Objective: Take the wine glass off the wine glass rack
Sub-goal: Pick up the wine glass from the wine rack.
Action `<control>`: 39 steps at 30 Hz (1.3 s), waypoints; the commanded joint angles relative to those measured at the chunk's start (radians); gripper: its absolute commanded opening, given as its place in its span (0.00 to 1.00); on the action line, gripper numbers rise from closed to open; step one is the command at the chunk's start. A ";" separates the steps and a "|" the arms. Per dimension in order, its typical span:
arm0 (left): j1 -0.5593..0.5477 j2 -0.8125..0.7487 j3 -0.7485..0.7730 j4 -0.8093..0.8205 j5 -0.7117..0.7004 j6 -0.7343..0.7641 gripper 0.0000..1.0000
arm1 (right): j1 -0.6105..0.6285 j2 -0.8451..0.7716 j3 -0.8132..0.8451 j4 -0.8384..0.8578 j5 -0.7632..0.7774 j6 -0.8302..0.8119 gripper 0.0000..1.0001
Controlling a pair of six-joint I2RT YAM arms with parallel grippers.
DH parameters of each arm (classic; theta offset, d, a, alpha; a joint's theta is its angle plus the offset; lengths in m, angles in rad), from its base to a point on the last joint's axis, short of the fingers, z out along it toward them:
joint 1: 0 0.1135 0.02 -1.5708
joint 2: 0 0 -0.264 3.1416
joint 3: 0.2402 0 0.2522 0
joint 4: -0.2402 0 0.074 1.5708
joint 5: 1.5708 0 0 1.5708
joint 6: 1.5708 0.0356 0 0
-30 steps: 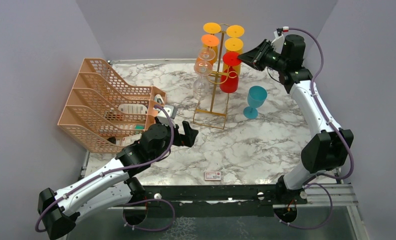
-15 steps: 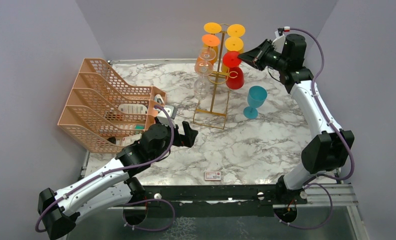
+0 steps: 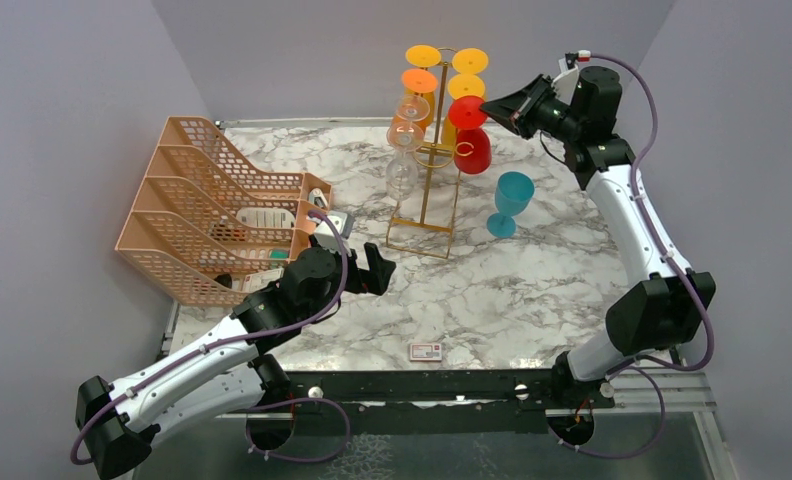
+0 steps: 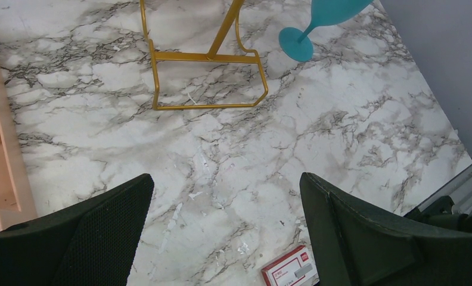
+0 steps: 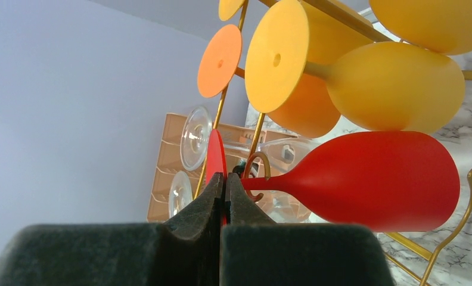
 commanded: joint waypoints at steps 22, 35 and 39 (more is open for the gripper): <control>0.005 -0.001 0.031 0.022 0.038 -0.016 0.99 | -0.002 -0.129 -0.045 -0.037 0.174 -0.053 0.01; 0.006 -0.002 0.023 0.007 0.125 -0.139 0.99 | -0.003 -0.363 -0.166 -0.059 0.080 -0.172 0.01; 0.005 -0.023 0.032 -0.039 0.160 -0.199 0.99 | -0.002 -0.507 -0.269 -0.096 0.038 -0.198 0.01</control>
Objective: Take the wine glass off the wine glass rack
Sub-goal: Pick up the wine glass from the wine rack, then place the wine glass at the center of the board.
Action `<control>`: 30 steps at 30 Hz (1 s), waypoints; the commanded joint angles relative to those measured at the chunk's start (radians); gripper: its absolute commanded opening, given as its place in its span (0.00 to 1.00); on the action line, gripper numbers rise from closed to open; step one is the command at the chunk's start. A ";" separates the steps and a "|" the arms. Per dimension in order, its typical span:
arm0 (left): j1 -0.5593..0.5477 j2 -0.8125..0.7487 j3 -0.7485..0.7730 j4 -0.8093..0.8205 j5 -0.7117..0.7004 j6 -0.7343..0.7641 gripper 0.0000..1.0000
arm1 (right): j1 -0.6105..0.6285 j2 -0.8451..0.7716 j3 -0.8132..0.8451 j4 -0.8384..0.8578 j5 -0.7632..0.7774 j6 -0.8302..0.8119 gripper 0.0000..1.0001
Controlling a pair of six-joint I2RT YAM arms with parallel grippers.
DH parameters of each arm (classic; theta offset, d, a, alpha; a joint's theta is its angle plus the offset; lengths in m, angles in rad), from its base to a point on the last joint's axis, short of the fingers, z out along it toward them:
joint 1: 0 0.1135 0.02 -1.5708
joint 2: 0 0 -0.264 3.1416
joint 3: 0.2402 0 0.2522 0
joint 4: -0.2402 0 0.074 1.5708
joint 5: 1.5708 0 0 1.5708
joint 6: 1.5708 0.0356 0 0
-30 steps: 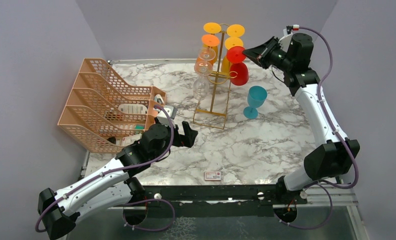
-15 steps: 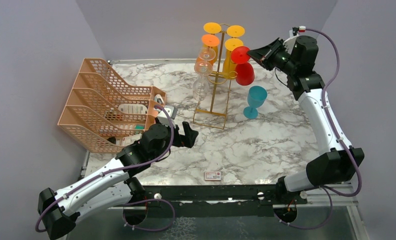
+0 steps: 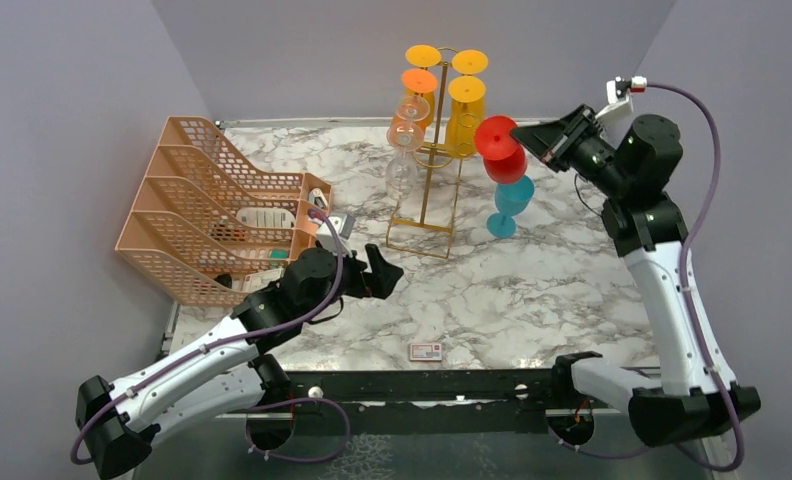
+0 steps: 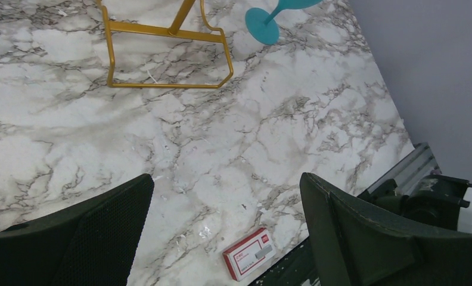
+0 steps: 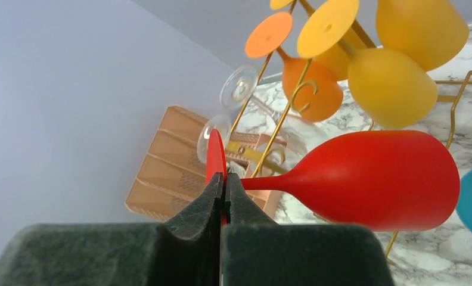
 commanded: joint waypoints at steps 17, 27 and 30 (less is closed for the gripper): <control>0.005 -0.354 -0.116 -0.022 0.139 -0.271 0.95 | -0.002 -0.618 -0.374 -0.373 -0.374 -0.206 0.01; 0.004 -0.205 -0.128 0.188 0.346 -0.281 0.95 | 0.006 -0.670 -0.480 -0.454 -0.528 -0.217 0.01; 0.004 -0.142 -0.140 0.321 0.453 -0.293 0.93 | 0.005 -0.699 -0.545 -0.411 -0.545 -0.202 0.01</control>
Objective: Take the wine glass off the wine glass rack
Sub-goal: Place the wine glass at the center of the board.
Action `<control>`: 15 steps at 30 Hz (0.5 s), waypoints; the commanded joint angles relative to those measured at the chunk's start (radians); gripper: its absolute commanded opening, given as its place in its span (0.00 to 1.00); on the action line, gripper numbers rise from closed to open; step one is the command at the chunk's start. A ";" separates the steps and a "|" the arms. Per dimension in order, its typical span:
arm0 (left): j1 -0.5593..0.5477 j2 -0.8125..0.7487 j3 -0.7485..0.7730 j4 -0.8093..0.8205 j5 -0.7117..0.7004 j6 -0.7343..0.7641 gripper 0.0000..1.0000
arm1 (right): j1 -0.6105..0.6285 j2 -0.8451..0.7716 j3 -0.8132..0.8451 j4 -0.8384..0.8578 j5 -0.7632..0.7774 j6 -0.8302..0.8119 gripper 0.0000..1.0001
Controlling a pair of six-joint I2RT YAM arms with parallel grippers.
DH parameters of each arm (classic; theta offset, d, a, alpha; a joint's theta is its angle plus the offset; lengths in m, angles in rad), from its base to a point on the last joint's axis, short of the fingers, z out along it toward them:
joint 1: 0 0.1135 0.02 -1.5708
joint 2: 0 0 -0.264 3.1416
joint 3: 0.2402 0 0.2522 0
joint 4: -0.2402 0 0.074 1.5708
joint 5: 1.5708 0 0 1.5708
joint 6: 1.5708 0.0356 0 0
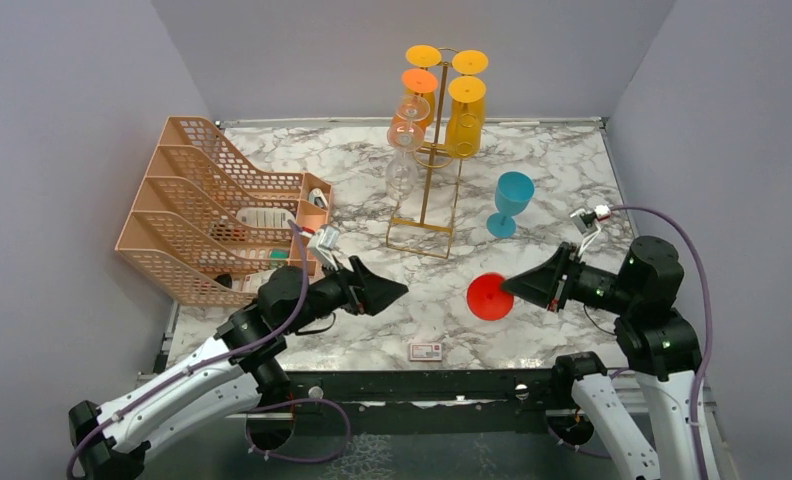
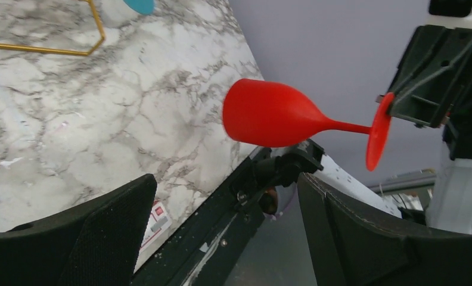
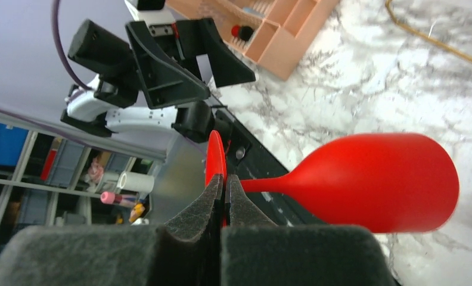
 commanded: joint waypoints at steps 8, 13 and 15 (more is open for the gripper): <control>-0.008 0.225 0.051 0.377 0.295 -0.039 0.87 | 0.005 0.084 -0.067 0.093 -0.198 -0.028 0.01; -0.056 0.332 0.107 0.435 0.297 -0.009 0.87 | 0.005 0.159 -0.043 0.135 -0.182 -0.051 0.01; -0.077 0.353 0.123 0.465 0.277 -0.006 0.87 | 0.005 0.203 -0.030 0.150 -0.198 -0.055 0.01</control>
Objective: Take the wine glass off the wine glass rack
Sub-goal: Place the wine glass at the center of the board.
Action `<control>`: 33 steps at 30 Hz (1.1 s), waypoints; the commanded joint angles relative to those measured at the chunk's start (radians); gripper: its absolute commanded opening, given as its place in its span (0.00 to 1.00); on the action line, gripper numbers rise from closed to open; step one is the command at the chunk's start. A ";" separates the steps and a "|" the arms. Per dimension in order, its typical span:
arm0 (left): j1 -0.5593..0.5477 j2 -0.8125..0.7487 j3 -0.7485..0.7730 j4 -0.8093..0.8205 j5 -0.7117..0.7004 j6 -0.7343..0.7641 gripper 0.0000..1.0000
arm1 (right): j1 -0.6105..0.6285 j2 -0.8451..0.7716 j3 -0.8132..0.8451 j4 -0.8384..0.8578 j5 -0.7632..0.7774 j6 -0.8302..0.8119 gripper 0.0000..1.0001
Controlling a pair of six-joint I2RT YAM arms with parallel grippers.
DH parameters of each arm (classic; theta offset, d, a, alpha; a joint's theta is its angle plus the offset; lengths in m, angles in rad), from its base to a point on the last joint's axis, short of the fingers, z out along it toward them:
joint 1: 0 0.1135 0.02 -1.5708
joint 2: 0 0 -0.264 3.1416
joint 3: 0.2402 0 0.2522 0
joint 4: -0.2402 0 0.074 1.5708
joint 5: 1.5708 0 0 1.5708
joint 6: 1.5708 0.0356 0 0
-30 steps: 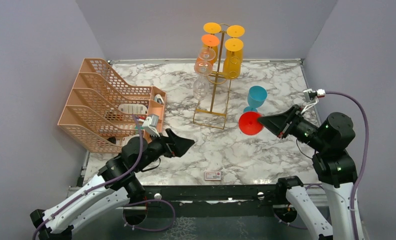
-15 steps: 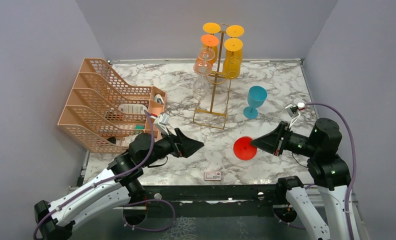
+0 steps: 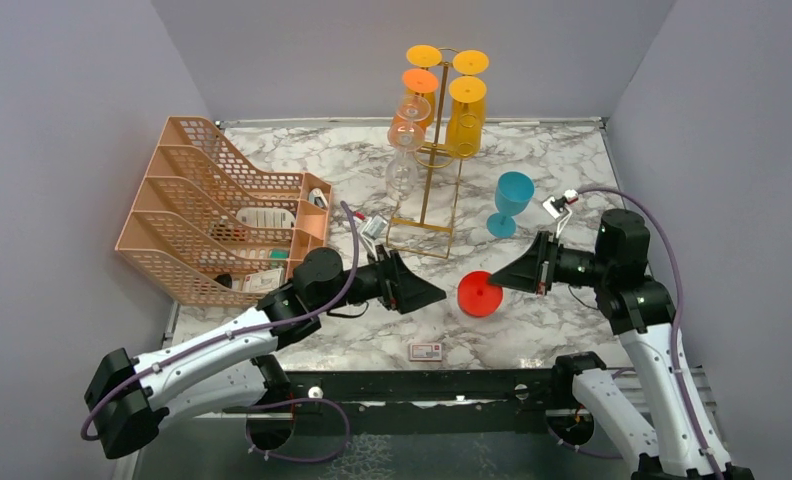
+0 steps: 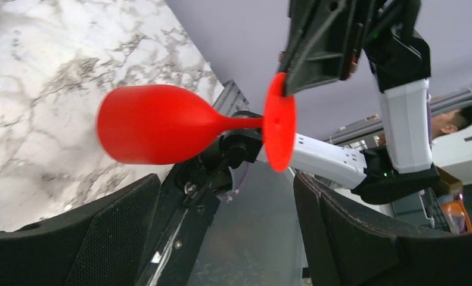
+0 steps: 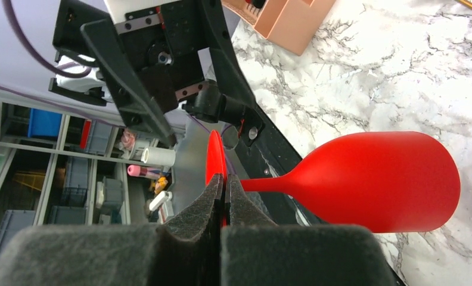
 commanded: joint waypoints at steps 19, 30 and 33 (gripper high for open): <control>-0.083 0.235 0.077 0.360 -0.146 0.030 0.50 | 0.024 0.268 0.068 0.357 -0.149 -0.037 0.01; -0.084 0.276 0.067 0.417 -0.055 0.060 0.10 | 0.038 0.270 0.051 0.359 -0.178 -0.091 0.01; -0.084 0.275 0.057 0.417 -0.044 0.072 0.02 | 0.043 0.272 0.055 0.370 -0.198 -0.094 0.04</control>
